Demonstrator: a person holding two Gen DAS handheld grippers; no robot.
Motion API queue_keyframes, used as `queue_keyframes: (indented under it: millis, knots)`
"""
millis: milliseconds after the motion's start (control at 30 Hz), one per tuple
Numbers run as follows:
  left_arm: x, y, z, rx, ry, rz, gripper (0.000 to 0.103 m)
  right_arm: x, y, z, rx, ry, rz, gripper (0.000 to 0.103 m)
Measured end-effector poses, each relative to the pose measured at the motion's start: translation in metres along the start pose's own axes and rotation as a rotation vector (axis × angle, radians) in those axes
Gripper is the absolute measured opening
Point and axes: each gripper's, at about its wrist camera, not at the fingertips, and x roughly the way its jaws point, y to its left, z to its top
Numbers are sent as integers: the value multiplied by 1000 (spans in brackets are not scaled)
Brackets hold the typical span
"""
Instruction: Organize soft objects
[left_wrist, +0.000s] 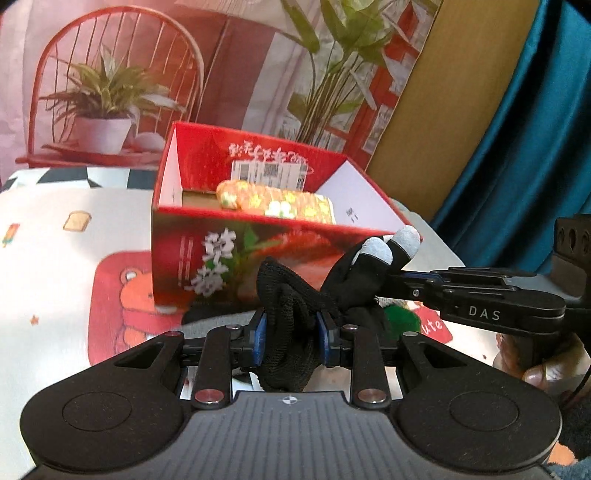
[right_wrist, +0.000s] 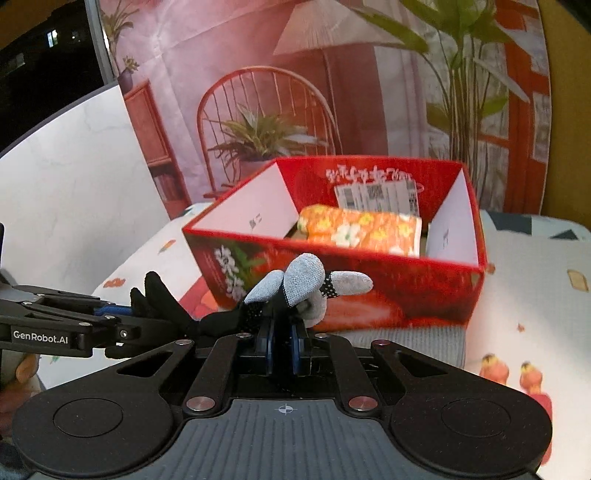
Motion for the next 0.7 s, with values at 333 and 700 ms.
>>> queue_keyframes:
  millis: [333,700]
  knots:
    - [-3,4,28,-15,-40,-2,29,1,-5,34,-4,-50,17,8]
    - [26,17,85,-36,-86,19,29,20,-13,91,-55,-100,-2,7]
